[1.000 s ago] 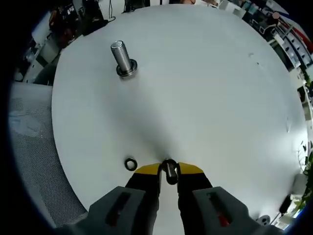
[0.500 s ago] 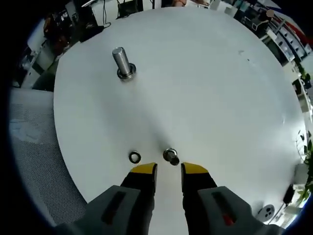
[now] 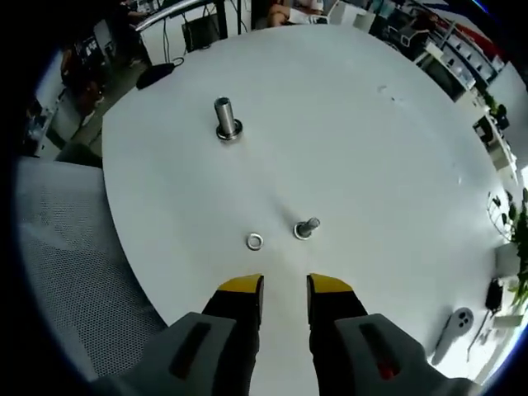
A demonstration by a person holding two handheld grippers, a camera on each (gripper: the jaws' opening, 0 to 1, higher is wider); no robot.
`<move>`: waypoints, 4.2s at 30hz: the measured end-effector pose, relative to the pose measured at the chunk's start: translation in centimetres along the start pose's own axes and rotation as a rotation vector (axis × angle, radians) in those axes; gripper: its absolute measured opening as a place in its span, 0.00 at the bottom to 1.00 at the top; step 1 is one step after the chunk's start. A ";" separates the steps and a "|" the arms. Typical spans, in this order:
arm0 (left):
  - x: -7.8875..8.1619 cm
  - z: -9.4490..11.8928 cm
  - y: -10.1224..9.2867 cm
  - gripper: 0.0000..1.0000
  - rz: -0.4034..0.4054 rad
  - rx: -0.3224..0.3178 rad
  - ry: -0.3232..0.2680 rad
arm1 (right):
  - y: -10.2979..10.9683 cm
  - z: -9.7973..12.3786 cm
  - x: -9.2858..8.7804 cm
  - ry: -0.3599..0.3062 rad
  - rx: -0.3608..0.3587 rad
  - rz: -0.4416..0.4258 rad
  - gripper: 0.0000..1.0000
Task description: Place the washer onto the threaded stud by aligning its center hole with the stud, sliding it down to the base, and recovering from edge contact or off-axis alignment until the washer reaches the visible bottom stop.
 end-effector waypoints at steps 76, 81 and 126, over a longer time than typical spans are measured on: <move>-0.5 -0.2 -0.2 0.31 -0.008 0.011 0.033 | 1.8 -5.9 -1.1 -0.021 0.168 0.024 0.23; -0.5 -0.2 -0.3 0.30 -0.016 0.009 0.034 | 1.6 -6.7 -1.1 -0.003 0.156 0.022 0.23; -0.2 -0.2 -0.3 0.29 0.004 -0.008 0.015 | 2.2 -8.0 -0.4 -0.029 0.212 0.140 0.11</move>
Point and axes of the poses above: the point that each gripper's makers call its tool centre point, and the gripper's own axes: z roughly backward along the fingers, y roughly to its left, x roughly out of its top, the point moved 3 cm from there along z, roughly backward along the fingers, and after that the axes turned 15 degrees about -y, right-handed, at the moved point
